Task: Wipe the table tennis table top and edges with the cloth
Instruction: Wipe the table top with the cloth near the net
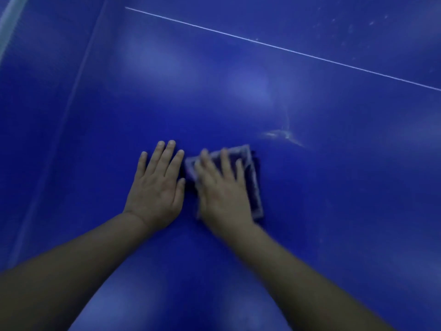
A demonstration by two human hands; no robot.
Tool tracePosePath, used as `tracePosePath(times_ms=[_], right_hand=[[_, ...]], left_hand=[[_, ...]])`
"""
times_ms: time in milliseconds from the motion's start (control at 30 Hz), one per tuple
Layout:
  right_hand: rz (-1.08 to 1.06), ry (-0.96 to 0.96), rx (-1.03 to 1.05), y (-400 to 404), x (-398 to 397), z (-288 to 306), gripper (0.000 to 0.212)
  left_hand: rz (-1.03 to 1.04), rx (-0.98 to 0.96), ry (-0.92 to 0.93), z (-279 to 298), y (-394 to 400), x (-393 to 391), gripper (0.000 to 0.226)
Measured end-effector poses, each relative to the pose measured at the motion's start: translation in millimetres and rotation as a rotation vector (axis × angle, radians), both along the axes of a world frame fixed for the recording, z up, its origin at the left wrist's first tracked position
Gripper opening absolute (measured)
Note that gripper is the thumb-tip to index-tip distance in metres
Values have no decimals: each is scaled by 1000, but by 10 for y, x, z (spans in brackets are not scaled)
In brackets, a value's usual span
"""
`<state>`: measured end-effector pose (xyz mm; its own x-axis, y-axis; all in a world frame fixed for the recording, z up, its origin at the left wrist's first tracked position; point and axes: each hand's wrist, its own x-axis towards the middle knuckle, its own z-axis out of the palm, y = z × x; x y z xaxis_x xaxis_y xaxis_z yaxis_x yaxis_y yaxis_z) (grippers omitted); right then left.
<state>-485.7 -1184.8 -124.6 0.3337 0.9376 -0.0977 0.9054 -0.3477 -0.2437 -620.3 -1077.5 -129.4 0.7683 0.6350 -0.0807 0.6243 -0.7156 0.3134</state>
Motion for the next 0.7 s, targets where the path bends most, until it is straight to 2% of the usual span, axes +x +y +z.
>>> tracePosePath(times_ms=[67, 133, 233, 300, 333, 400, 500, 600, 633, 700], right_hand=[[64, 34, -25, -466, -92, -27, 57], [-24, 52, -14, -799, 156, -55, 51], [-437, 55, 22, -707, 781, -27, 54], [-741, 77, 73, -264, 1230, 13, 54], [-814, 88, 88, 19, 1434, 6, 53], [-738, 19, 76, 562, 1630, -45, 54], [-320, -54, 55, 859, 1287, -114, 52], [-8, -9, 2, 284, 856, -27, 52], [32, 14, -3, 33, 856, -30, 51], [-29, 45, -2, -274, 1087, -34, 49]], left_hand=[[-7, 1, 8, -6, 57, 1, 63], [-14, 8, 13, -11, 106, 30, 62], [-20, 7, 5, -22, 169, 120, 63], [-29, 8, 4, -29, 204, 180, 63], [-37, 10, 3, -33, 221, 203, 63], [-43, 9, -6, -42, 255, 244, 63], [-51, 18, -7, -42, 322, 337, 63], [-61, 21, -20, -44, 395, 486, 64], [-67, 21, -20, -43, 416, 534, 64], [-78, 20, -17, -40, 474, 648, 64]])
